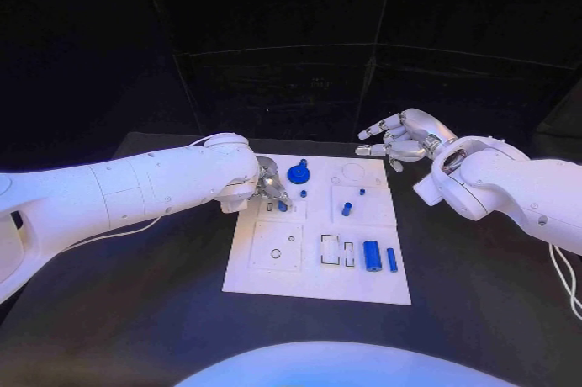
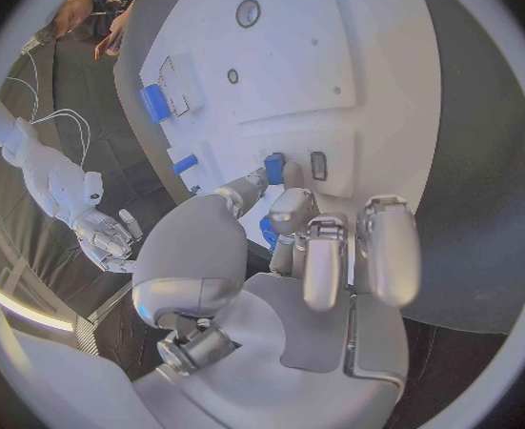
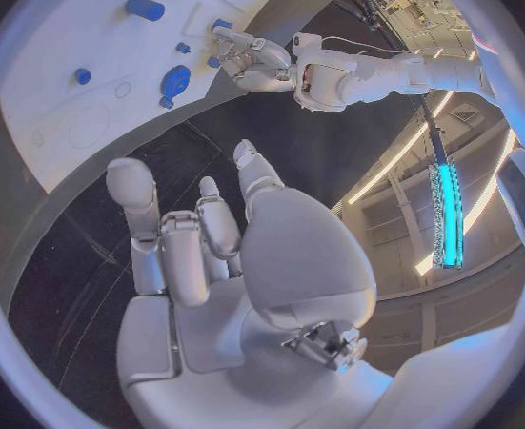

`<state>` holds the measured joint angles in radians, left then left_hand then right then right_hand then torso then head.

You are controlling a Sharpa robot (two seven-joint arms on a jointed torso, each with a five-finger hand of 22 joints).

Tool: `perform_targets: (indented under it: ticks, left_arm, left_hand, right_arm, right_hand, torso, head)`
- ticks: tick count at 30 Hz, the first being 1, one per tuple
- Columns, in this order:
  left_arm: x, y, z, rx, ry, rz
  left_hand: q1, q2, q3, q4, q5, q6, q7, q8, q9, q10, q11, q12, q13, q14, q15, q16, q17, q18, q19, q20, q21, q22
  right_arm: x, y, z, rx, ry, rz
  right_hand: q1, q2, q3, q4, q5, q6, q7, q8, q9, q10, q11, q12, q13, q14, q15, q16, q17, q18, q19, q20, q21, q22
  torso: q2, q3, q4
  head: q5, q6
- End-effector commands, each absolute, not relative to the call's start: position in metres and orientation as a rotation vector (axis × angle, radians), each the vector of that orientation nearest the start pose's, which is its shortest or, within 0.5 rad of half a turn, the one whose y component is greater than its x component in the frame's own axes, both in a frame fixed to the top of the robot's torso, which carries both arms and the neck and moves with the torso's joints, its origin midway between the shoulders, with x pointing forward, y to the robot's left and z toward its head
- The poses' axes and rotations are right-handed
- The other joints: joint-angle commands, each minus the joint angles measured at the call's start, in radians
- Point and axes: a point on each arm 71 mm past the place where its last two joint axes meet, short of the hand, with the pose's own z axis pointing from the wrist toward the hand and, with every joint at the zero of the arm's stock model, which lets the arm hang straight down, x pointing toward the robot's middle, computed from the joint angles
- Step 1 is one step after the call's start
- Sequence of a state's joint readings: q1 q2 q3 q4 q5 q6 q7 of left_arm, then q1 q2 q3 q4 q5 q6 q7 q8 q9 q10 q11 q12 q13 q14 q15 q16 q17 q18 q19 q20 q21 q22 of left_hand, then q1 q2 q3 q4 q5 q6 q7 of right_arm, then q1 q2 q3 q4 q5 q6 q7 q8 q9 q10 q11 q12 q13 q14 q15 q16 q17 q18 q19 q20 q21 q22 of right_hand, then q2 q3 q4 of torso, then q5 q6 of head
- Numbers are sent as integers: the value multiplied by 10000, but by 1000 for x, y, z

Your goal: Assemble the parts on the task board

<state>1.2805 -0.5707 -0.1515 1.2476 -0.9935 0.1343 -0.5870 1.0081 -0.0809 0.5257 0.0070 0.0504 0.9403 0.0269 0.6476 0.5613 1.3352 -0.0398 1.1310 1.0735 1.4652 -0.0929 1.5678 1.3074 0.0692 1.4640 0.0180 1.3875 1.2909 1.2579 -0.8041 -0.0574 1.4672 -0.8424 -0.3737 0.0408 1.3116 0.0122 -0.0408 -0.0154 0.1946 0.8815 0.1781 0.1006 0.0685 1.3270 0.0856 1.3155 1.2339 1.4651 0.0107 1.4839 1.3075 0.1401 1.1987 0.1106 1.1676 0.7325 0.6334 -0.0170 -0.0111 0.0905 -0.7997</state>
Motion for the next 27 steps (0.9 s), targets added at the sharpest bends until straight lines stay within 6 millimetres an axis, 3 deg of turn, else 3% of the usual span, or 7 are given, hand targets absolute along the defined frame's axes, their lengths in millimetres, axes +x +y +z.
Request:
perform_targets:
  ticks: [1, 19, 27]
  left_arm:
    - [519, 164, -242, -2016, 23969, -2749]
    - [522, 161, -241, -2002, 24000, -2715]
    - [524, 162, -241, -2041, 23991, -2654]
  left_hand:
    - [-152, 23, -25, 80, 0, 89, 4, 64, 3, 69, -13, 73, 26, 1056, -53, 30, 2634, -106, 67, -47, 42, 24]
    - [-522, 20, -192, 322, -1, 204, -49, 181, 29, 185, -59, 232, 167, 1056, -94, 30, 2634, -145, 140, -89, 158, 219]
    - [-1002, -44, -672, 678, -4, 295, -49, 258, 31, 237, -58, 274, 193, 1056, -94, 30, 2634, -165, 174, -97, 216, 321]
  right_arm:
    - [506, -200, -164, 3618, 16597, 10002]
    - [506, -199, -164, 3599, 16610, 10026]
    - [506, -199, -164, 3608, 16596, 10019]
  right_hand:
    - [-3, 78, -88, 8, 31, -16, -47, 68, 8, -58, -7, -51, -16, 591, -52, -43, 534, 86, -79, -1, -58, -31]
    - [-35, 80, -139, 34, 34, -22, -47, 75, 7, -77, -6, -66, -38, 587, -53, -56, 518, 91, -95, -2, -88, -72]
    - [-60, 80, -182, 54, 36, -25, -47, 81, 6, -85, -6, -71, -48, 582, -53, -72, 492, 93, -100, -3, -104, -89]
  torso:
    - [1, -1, 2]
    - [-2, 2, 1]
    - [-5, 2, 5]
  head:
    - [-14, -3]
    - [-50, -49]
    - [-68, -46]
